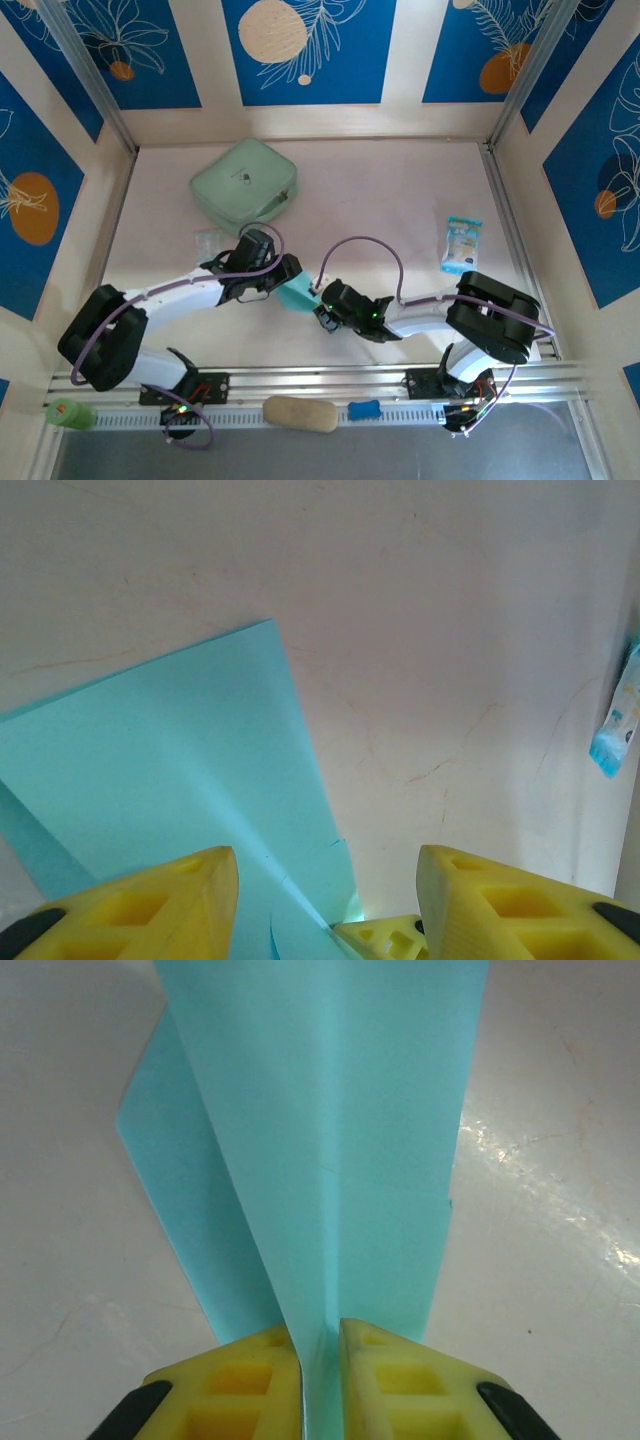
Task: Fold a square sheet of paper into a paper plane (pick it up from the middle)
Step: Perform the fourth fold on the wing at the bottom-center of the table.
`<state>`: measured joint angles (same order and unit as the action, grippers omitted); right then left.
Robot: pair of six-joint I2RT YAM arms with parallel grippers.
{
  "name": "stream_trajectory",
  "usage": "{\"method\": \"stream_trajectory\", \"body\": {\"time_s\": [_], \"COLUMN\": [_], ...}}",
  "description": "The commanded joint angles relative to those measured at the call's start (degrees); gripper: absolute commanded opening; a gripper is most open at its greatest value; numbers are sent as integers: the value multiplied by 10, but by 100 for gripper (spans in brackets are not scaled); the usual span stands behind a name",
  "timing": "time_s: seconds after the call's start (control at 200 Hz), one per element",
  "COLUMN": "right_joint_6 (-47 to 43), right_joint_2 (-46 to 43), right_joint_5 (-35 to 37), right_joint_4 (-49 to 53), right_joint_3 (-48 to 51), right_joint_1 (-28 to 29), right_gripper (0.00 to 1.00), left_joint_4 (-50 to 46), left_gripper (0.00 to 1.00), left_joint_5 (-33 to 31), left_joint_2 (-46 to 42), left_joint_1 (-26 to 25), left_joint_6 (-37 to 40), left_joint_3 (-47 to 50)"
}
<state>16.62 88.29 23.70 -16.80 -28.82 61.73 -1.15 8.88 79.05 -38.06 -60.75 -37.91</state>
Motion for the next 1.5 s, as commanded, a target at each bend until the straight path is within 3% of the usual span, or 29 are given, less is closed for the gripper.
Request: {"method": "stream_trajectory", "body": {"time_s": [0.0,0.685,0.795,1.045,1.25,1.495], "right_joint_6": [11,125,147,184,200,214], "right_joint_2": [-9,39,44,54,58,65], "right_joint_5": [-33,-82,-76,-124,-160,-204], "right_joint_4": [9,-38,-54,-70,-64,-48], "right_joint_3": [-6,26,36,37,30,18], "right_joint_1": [-3,-8,-10,-27,-44,-61], "right_gripper": [16,11,11,11,11,12], "left_joint_4": [-9,-55,-38,14,80,130], "left_gripper": [50,51,45,19,13,11], "left_joint_5": [-2,-44,-34,-8,35,40], "left_joint_2": [-3,-75,-90,-90,-39,12], "left_joint_1": [-1,-1,-1,-3,-12,-21], "left_joint_6": [9,8,-6,-27,-36,-45], "left_joint_3": [-11,4,29,72,67,65]}}
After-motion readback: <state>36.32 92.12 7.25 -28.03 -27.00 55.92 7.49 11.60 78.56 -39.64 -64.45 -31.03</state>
